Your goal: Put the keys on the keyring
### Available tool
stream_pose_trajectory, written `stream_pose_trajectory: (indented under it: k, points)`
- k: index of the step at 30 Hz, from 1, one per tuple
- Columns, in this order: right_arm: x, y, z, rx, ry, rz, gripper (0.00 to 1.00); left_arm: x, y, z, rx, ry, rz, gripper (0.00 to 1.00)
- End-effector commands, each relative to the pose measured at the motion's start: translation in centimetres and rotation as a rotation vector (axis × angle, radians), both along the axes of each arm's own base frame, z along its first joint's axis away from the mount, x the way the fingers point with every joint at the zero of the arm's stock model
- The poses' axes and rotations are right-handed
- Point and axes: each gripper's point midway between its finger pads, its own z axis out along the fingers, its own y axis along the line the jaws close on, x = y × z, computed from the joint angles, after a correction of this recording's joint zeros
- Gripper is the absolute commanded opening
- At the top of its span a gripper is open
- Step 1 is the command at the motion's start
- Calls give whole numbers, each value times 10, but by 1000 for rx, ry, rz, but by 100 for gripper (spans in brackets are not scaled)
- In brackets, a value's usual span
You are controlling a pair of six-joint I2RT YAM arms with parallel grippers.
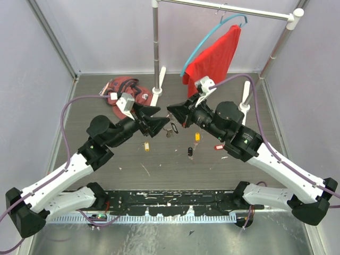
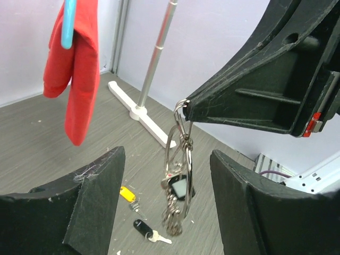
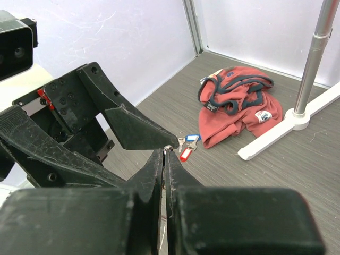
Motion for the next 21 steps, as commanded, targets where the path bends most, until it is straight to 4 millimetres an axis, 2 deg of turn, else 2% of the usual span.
stream_pose_trajectory:
  k: [1, 11, 21]
  points:
    - [-7, -10, 55, 143, -82, -3, 1, -7, -7, 35, -78, -70, -55, 70]
    - [-12, -11, 59, 168, -78, 13, 1, -10, -23, 33, -72, -60, -124, 55]
    - [-15, -12, 60, 171, -77, 19, 1, -9, -24, 33, -73, -58, -124, 31]
